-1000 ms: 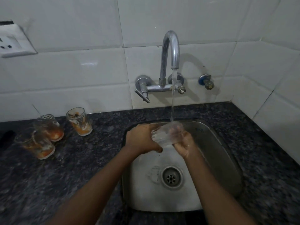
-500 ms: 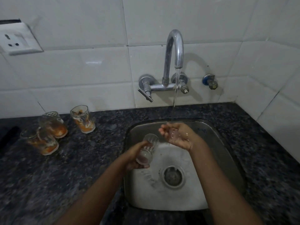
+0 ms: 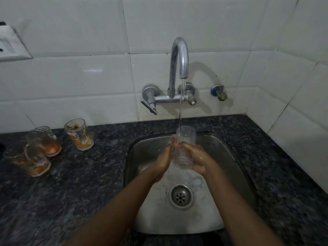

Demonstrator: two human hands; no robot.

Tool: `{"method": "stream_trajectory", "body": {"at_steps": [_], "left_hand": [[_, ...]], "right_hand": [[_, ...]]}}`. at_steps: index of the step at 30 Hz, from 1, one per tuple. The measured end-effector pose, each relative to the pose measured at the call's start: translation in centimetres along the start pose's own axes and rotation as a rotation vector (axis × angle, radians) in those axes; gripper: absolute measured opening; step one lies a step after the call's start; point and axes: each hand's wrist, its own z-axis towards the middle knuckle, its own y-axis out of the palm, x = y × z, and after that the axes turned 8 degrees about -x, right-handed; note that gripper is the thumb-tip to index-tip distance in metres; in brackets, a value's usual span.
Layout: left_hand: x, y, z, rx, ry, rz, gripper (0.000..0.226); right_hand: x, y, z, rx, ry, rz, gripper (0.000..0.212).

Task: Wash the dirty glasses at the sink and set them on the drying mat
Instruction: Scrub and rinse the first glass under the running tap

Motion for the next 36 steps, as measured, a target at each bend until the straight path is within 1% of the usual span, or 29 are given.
{"method": "stream_trajectory", "body": {"at_steps": [1, 2, 3, 4, 5, 6, 8, 9, 11, 12, 13, 14, 15, 16, 18, 19, 20, 21, 23, 24, 25, 26, 27, 28, 30, 32, 34, 35, 36], "left_hand": [[0.7, -0.4, 0.2, 0.088, 0.072, 0.159, 0.049], [1.6, -0.8, 0.5, 0.175, 0.152, 0.335, 0.051], [2.5, -1.0, 0.6, 0.225, 0.237, 0.497, 0.049], [3.4, -1.1, 0.8, 0.228, 0.312, 0.632, 0.045], [4.3, -1.2, 0.9, 0.198, 0.358, 0.743, 0.041], [5.0, -1.2, 1.1, 0.155, 0.369, 0.811, 0.039], [6.2, -1.2, 1.5, 0.081, 0.305, 0.819, 0.041], [6.6, -1.1, 1.9, 0.075, 0.26, 0.792, 0.042], [6.9, -0.3, 2.5, 0.161, 0.131, 0.692, 0.044], [6.9, 0.3, 2.7, 0.227, 0.086, 0.62, 0.045], [6.9, 0.9, 2.8, 0.283, 0.091, 0.554, 0.044], [6.6, 1.4, 2.7, 0.319, 0.157, 0.527, 0.043], [6.3, 1.7, 2.4, 0.33, 0.272, 0.528, 0.041], [6.0, 1.6, 1.8, 0.318, 0.419, 0.541, 0.038], [5.0, 0.7, 0.6, 0.222, 0.725, 0.579, 0.029], [4.5, 0.1, 0.0, 0.167, 0.828, 0.61, 0.027], [4.0, -0.3, -0.4, 0.132, 0.875, 0.62, 0.028], [3.5, -0.5, -0.6, 0.105, 0.877, 0.584, 0.031], [3.5, -0.8, -0.4, 0.1, 0.761, 0.349, 0.036], [3.6, -1.1, 0.0, 0.114, 0.69, 0.235, 0.031], [4.0, -1.5, 0.4, 0.113, 0.627, 0.176, 0.025], [4.6, -2.1, 0.7, 0.107, 0.597, 0.218, 0.029], [5.2, -2.8, 1.2, 0.082, 0.605, 0.343, 0.036], [5.8, -3.4, 1.6, 0.054, 0.652, 0.53, 0.037], [7.4, -3.7, 2.1, 0.008, 0.833, 0.875, 0.031], [8.7, -3.8, 2.6, -0.04, 1.028, 1.104, 0.029], [9.4, -3.9, 3.2, -0.073, 1.147, 1.228, 0.029], [9.5, -4.0, 3.6, -0.058, 1.143, 1.224, 0.026], [9.3, -4.0, 3.9, -0.008, 1.084, 1.158, 0.023]], "right_hand": [[0.2, -0.3, 0.1, 0.024, -0.081, -0.051, 0.044], [0.3, -0.4, 0.2, 0.04, -0.156, -0.152, 0.05], [0.4, -0.3, 0.1, 0.049, -0.222, -0.271, 0.055], [0.5, -0.2, 0.0, 0.048, -0.275, -0.387, 0.061], [0.7, -0.1, 0.1, 0.045, -0.325, -0.497, 0.067], [1.0, 0.0, 0.2, 0.058, -0.369, -0.588, 0.074], [1.3, 0.2, 0.0, 0.16, -0.447, -0.768, 0.09], [1.2, 0.2, -0.1, 0.246, -0.489, -0.949, 0.096], [1.0, -0.2, -0.1, 0.436, -0.578, -1.491, 0.094], [0.7, -0.2, -0.3, 0.492, -0.62, -1.657, 0.09], [0.3, -0.3, -0.4, 0.508, -0.654, -1.697, 0.089], [-0.1, -0.5, -0.7, 0.488, -0.675, -1.658, 0.089], [-0.5, -0.8, -1.0, 0.436, -0.699, -1.546, 0.091], [-1.0, -1.2, -1.3, 0.35, -0.723, -1.375, 0.093], [-2.0, -2.0, -2.1, 0.112, -0.742, -0.956, 0.093], [-2.4, -2.4, -2.4, -0.002, -0.719, -0.801, 0.093], [-2.7, -2.6, -2.5, -0.081, -0.679, -0.734, 0.094], [-2.9, -2.7, -2.6, -0.141, -0.636, -0.724, 0.094], [-2.8, -2.5, -2.4, -0.201, -0.577, -0.679, 0.086], [-2.8, -2.5, -2.4, -0.197, -0.565, -0.645, 0.079], [-2.8, -2.5, -2.4, -0.187, -0.559, -0.637, 0.074], [-3.0, -2.7, -2.5, -0.186, -0.55, -0.676, 0.071], [-3.4, -2.9, -2.6, -0.203, -0.541, -0.758, 0.069], [-3.7, -3.0, -2.7, -0.224, -0.532, -0.848, 0.069], [-4.5, -3.1, -2.9, -0.231, -0.527, -0.958, 0.071], [-5.3, -3.2, -3.0, -0.214, -0.55, -1.044, 0.072], [-6.0, -3.5, -2.9, -0.196, -0.588, -1.135, 0.074], [-6.1, -3.7, -2.8, -0.182, -0.609, -1.147, 0.075], [-6.2, -3.8, -2.7, -0.161, -0.633, -1.128, 0.076]]}}
